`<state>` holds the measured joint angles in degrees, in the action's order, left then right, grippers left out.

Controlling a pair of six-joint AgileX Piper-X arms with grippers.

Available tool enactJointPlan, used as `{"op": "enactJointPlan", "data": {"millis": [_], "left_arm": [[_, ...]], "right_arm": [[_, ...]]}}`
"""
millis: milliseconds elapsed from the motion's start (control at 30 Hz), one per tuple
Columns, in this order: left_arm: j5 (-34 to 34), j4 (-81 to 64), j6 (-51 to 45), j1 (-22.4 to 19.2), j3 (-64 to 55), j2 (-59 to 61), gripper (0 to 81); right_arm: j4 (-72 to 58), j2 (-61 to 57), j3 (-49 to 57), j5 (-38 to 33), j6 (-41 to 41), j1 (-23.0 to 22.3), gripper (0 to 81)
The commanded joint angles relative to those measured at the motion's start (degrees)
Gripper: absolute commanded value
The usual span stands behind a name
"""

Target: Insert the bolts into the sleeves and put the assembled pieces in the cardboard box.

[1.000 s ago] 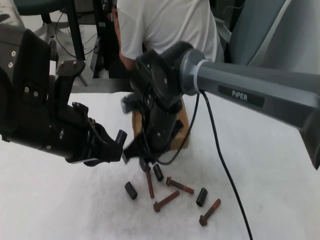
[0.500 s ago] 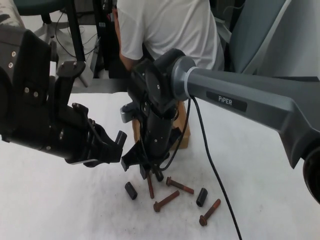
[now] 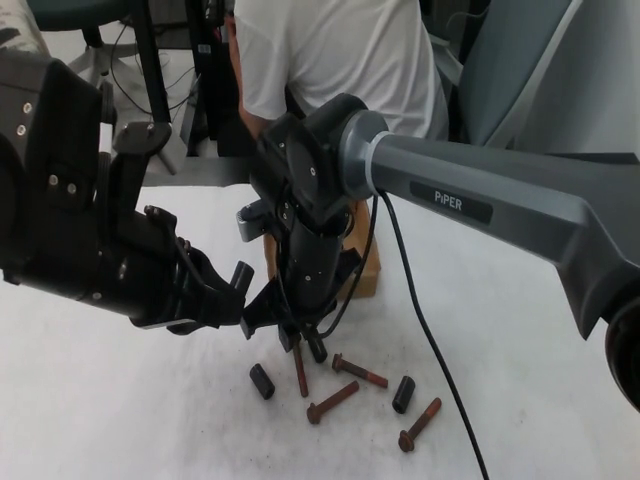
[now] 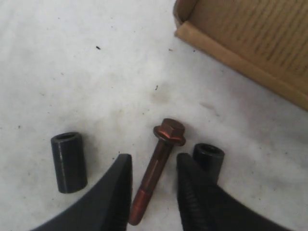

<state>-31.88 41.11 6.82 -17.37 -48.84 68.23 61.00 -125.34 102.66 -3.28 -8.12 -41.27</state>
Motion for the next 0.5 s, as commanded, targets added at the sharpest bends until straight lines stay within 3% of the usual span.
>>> {"op": "enactJointPlan", "data": {"millis": [0, 267, 467], "left_arm": [[-0.5, -0.2, 0.6, 0.1, -0.4, -0.7, 0.2], [-0.5, -0.2, 0.6, 0.1, -0.4, -0.7, 0.2], [-0.5, -0.2, 0.6, 0.1, -0.4, -0.7, 0.2]], "right_arm": [[0.3, 0.3, 0.6, 0.8, -0.5, -0.1, 30.0], [0.3, 0.3, 0.6, 1.3, -1.3, -0.1, 24.2], [0.5, 0.3, 0.6, 1.3, -1.6, -0.1, 24.2]]}}
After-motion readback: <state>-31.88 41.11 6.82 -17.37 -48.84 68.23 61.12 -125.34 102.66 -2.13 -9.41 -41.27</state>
